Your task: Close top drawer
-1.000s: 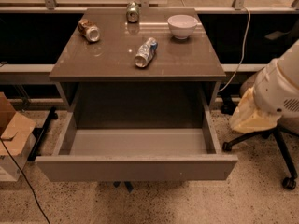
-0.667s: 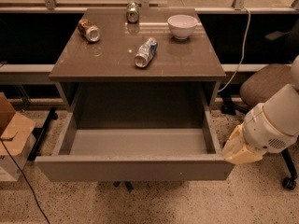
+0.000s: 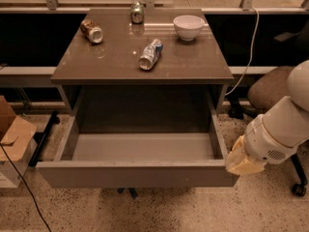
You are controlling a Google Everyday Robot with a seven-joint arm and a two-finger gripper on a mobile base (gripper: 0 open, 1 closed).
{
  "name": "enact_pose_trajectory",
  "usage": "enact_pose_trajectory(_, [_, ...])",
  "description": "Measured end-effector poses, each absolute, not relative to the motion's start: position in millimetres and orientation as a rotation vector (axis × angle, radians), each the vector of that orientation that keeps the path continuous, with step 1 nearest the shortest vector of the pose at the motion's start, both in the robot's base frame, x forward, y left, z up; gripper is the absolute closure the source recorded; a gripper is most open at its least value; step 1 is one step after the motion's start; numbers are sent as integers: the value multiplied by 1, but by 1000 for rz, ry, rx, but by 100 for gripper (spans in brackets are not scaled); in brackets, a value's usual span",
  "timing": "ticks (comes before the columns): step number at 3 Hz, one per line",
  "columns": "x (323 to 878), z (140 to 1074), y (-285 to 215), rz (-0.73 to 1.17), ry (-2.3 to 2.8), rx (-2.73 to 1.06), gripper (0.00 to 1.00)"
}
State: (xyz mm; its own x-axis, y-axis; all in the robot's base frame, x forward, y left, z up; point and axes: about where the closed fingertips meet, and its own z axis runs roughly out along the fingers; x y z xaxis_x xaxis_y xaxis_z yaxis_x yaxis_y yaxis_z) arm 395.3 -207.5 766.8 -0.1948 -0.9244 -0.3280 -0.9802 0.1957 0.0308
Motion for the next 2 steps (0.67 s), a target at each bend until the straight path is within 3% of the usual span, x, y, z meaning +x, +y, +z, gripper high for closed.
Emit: enact_pose_trajectory(2, [388,719,-208,359,2295,-1790,100])
